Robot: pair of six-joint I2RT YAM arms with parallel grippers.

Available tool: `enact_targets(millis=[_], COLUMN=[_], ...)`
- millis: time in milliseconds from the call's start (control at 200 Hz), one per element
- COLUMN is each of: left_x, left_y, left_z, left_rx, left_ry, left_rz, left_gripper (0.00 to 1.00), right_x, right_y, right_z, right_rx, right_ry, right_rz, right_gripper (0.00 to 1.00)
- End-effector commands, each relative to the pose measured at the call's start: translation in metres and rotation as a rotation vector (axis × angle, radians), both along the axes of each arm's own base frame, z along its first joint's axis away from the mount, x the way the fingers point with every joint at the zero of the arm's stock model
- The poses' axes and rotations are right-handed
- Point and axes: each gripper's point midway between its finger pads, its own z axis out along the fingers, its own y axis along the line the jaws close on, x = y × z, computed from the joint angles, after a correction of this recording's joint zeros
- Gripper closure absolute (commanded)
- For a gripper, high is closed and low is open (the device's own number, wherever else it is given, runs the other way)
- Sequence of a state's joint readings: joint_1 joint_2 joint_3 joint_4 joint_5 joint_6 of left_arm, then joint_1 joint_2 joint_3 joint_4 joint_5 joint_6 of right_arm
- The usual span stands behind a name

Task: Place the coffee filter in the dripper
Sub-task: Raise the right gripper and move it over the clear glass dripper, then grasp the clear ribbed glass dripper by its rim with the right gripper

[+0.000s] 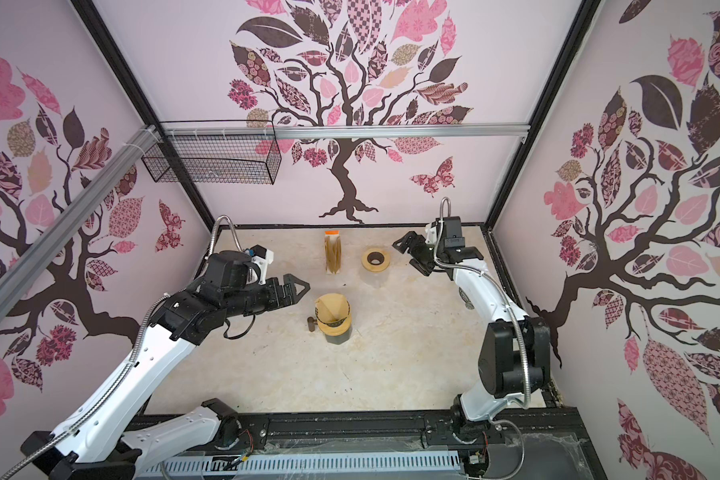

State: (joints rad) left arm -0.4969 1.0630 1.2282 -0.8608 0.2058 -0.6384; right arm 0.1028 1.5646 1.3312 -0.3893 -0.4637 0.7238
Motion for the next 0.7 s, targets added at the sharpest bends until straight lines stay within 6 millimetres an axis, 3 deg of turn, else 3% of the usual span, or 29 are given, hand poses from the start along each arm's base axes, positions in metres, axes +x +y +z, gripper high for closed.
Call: enact_targets(millis=[0, 75, 250, 360, 695], left_x=[-0.018, -0.026, -0.039, -0.045, -0.051], left_y=[-0.007, -0.019, -0.017, -0.016, -0.022], left_z=[0.002, 0.003, 0.008, -0.002, -0.023], left_rx=[0.004, -0.037, -0.011, 0.051, 0.118], left_ry=[-0.039, -0.045, -0.044, -0.046, -0.012], left_rz=[-0.106, -0.184, -0.237, -0.259, -0.319], left_gripper=[0.02, 0.02, 0.02, 0.02, 0.02], right_x=[-0.012, -0.020, -0.051, -0.068, -0.099], right_y=[-0.034, -0.053, -0.106, -0.134, -0.181], right_z=[0.027, 0.026, 0.028, 0.018, -0.011], right_rx=[-0.176, -0.224, -0.313, -0.359, -0.441], right_ry=[-0.039, -0.013, 0.037, 0.105, 0.232], right_rz=[-0.097, -0.143, -0.282, -0.367, -0.539], right_gripper=[0.00, 0.00, 0.00, 0.00, 0.00])
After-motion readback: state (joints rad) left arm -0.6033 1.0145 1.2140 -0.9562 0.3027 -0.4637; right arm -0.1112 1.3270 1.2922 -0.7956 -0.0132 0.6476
